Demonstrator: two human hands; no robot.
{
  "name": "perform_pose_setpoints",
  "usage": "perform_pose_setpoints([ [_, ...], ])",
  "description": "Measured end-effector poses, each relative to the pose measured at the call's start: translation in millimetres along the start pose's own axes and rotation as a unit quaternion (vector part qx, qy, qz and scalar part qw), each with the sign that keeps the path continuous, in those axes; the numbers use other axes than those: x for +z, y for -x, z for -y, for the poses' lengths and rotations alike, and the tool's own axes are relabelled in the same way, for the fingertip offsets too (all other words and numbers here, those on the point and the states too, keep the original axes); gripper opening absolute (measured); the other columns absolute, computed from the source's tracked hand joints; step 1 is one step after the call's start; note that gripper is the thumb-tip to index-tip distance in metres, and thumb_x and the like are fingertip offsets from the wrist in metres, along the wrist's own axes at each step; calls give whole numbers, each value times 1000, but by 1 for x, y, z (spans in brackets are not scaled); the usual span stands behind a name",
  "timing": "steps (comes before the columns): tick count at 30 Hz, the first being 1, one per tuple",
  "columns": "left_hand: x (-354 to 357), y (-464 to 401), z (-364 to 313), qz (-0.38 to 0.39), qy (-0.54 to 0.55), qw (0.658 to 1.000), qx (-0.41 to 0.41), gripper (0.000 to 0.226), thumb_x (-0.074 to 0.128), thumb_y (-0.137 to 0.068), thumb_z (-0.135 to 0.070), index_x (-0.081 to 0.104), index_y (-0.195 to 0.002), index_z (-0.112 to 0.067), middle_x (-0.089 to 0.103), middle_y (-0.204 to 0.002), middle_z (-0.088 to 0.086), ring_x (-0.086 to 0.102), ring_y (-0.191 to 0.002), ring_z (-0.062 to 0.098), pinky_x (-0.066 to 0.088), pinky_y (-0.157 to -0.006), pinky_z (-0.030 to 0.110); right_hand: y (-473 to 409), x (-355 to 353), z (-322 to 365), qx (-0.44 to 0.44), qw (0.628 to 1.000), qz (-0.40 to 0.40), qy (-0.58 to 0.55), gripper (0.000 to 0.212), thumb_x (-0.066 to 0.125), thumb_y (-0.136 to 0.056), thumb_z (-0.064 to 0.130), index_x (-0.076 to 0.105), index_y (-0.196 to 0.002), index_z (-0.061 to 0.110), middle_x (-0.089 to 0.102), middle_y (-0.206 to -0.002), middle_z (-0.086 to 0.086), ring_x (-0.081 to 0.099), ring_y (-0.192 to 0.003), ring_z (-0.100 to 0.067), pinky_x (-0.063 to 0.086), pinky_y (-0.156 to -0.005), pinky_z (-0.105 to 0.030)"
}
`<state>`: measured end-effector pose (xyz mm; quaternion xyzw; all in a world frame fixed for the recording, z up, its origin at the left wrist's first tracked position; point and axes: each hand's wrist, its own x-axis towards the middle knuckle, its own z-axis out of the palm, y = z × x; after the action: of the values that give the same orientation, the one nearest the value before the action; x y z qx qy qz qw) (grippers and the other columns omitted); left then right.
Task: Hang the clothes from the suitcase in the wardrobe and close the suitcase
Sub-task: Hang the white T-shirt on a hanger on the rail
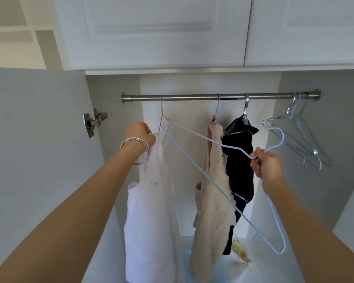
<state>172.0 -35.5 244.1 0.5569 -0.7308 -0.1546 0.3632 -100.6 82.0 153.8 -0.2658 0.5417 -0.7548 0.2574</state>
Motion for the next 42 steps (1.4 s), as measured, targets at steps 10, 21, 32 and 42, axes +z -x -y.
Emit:
perform_pose_setpoints([
  [10, -2, -9, 2, 93, -67, 992, -49, 11, 56, -76, -12, 52, -69, -5, 42, -60, 4, 38, -50, 19, 31, -46, 22, 1, 5, 2, 16, 992, 86, 86, 37, 44, -98, 17, 52, -63, 9, 30, -30, 7, 19, -26, -5, 15, -32, -11],
  [21, 9, -10, 13, 75, -107, 991, -25, 25, 54, -85, -4, 60, -107, 5, 63, -100, 20, 53, -82, 33, 43, -72, 31, 22, 43, 36, -46, 978, 101, 177, 36, 47, -97, 15, 56, -64, 7, 42, -45, -1, 31, -27, 0, 24, -31, -9],
  [32, -1, -15, -4, 13, -68, 997, 26, 21, 51, -89, -8, 59, -103, 4, 62, -94, 20, 58, -98, 38, 47, -80, 37, 36, 81, 63, -92, 971, 126, 184, 36, 47, -96, 18, 56, -62, 10, 43, -53, -7, 34, -28, 0, 26, -33, -10],
  [42, -1, -20, 7, 85, -124, 988, 29, 32, 50, -91, -24, 60, -106, 2, 59, -94, 16, 48, -82, 29, 42, -73, 33, 24, 62, 82, 54, 965, 117, 230, 32, 44, -96, 23, 55, -69, 12, 40, -54, -5, 21, -25, -5, 14, -31, -11],
])
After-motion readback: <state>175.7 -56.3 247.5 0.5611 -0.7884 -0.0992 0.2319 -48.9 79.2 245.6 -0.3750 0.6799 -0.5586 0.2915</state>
